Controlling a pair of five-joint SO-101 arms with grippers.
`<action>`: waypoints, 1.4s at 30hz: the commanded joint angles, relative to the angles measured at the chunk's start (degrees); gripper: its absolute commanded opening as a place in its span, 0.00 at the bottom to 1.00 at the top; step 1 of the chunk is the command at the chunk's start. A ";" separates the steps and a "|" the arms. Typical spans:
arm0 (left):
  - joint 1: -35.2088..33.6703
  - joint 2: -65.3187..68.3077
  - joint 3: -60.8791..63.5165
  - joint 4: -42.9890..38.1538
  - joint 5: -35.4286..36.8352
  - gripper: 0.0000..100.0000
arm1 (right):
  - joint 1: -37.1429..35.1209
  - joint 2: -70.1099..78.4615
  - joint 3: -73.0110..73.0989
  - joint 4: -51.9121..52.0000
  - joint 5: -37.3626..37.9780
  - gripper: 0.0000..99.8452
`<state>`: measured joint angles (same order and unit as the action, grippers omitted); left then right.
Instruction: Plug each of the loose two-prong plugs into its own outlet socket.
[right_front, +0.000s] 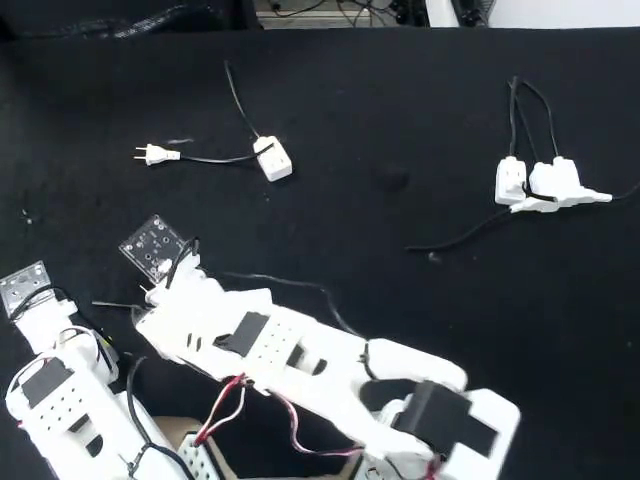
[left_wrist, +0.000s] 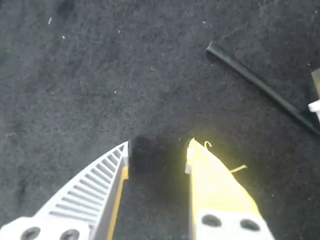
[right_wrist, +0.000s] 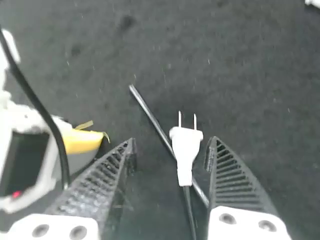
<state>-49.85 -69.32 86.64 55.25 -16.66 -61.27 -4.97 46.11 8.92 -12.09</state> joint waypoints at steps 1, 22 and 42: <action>-0.13 -0.35 -0.48 -0.62 0.88 0.19 | -0.44 3.56 -2.51 -5.45 -0.62 0.22; -0.13 -0.35 -0.40 -0.62 0.88 0.19 | 0.97 17.63 -12.97 -6.07 -0.70 0.22; -0.31 -0.35 -0.40 -0.62 0.88 0.19 | 1.05 27.65 -31.69 16.97 -0.70 0.12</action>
<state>-49.85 -69.32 86.64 55.25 -16.66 -61.19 22.99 17.63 25.01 -12.62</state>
